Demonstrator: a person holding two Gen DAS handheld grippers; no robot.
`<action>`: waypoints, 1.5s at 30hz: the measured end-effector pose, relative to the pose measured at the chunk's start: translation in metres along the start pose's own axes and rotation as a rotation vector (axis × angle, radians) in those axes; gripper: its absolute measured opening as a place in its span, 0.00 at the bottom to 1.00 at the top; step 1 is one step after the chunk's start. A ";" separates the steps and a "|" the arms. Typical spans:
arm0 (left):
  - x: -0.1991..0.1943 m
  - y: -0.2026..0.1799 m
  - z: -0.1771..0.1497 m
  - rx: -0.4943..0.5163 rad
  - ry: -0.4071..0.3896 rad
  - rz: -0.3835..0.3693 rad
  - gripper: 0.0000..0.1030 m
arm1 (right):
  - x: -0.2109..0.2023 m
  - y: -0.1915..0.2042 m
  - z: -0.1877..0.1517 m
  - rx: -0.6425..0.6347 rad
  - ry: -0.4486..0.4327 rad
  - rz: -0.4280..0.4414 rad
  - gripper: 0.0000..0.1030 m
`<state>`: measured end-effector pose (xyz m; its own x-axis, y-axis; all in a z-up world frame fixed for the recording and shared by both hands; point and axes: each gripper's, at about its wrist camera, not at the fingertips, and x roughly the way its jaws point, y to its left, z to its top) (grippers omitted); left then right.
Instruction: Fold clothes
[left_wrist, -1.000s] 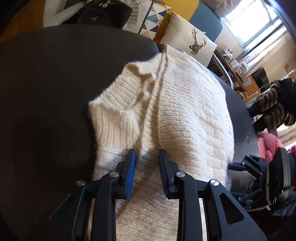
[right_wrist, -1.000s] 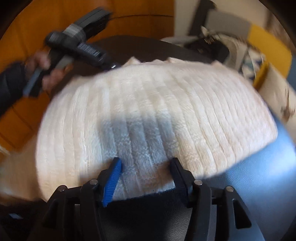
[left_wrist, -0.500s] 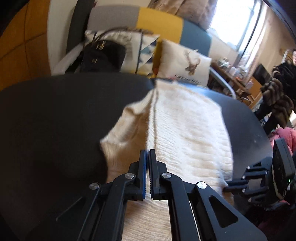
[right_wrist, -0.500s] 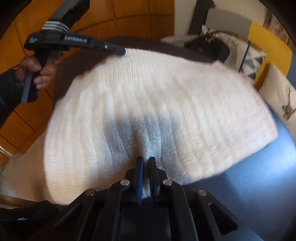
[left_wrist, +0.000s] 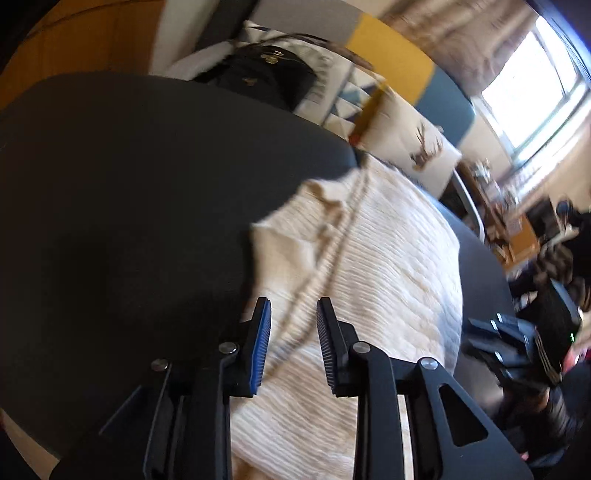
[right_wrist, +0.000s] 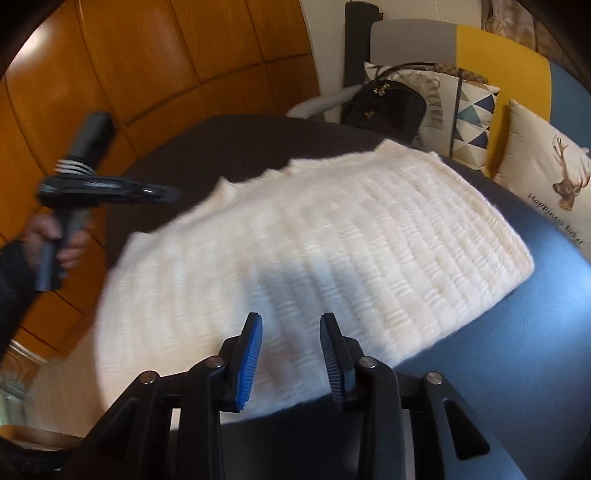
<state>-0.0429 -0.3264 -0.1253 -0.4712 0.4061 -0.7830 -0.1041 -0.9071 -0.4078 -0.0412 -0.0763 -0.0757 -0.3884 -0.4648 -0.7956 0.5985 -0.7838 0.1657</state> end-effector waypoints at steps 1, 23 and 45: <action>0.004 -0.011 -0.001 0.036 0.022 -0.012 0.27 | 0.006 -0.002 0.001 -0.013 0.017 -0.013 0.33; 0.046 -0.043 0.009 0.177 0.121 0.209 0.07 | 0.023 -0.008 -0.012 -0.075 0.035 -0.003 0.17; 0.053 -0.095 0.049 0.110 -0.012 0.146 0.25 | 0.004 -0.140 0.013 0.098 -0.014 -0.050 0.27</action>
<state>-0.1006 -0.2240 -0.1050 -0.4989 0.2684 -0.8241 -0.1283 -0.9632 -0.2360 -0.1361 0.0262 -0.0948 -0.4262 -0.4297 -0.7961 0.5071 -0.8422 0.1831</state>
